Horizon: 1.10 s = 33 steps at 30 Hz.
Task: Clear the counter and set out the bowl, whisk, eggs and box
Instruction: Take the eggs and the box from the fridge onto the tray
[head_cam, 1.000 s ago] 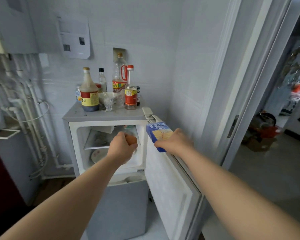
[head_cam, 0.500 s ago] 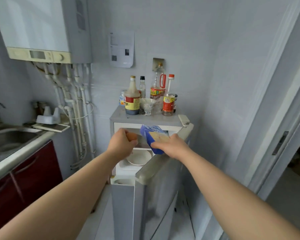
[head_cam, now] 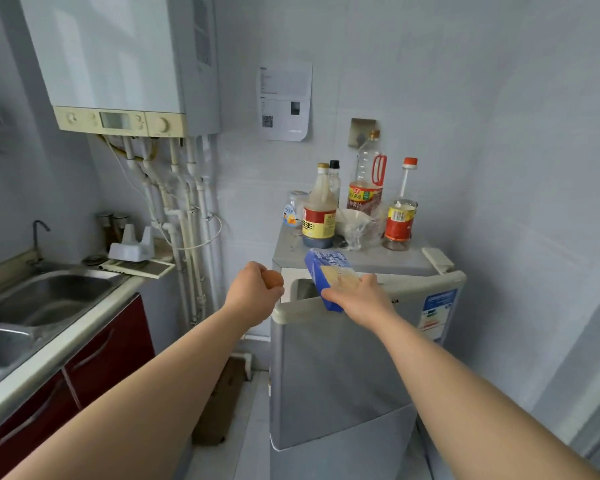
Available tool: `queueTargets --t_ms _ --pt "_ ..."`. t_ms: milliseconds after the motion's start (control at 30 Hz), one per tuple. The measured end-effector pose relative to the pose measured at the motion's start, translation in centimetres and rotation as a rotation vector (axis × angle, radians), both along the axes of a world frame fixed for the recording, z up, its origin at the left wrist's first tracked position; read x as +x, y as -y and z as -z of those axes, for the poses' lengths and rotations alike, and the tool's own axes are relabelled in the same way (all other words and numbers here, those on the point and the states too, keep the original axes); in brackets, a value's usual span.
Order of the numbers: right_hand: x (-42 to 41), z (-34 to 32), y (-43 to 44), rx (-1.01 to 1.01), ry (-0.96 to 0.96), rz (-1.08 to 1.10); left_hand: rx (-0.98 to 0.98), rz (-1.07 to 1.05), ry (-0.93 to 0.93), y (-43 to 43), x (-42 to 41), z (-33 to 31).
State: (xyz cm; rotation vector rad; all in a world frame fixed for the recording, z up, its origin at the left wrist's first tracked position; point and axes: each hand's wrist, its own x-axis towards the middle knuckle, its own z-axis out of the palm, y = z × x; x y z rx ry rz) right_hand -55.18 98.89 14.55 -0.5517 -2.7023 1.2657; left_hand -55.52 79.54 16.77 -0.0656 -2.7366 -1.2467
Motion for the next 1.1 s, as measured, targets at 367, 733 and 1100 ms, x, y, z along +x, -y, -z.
queueTargets --t_ms 367,733,1100 --pt "-7.9 2.1 2.7 0.054 -0.07 0.108 0.003 0.075 0.057 1.1 -7.9 1.6" --pt "-10.5 2.9 3.2 0.128 -0.135 0.133 0.009 0.062 0.078 0.6 -10.7 3.5" --pt "-8.7 2.4 7.4 0.223 -0.219 -0.113 0.034 -0.136 0.058 2.2 -6.9 3.2"
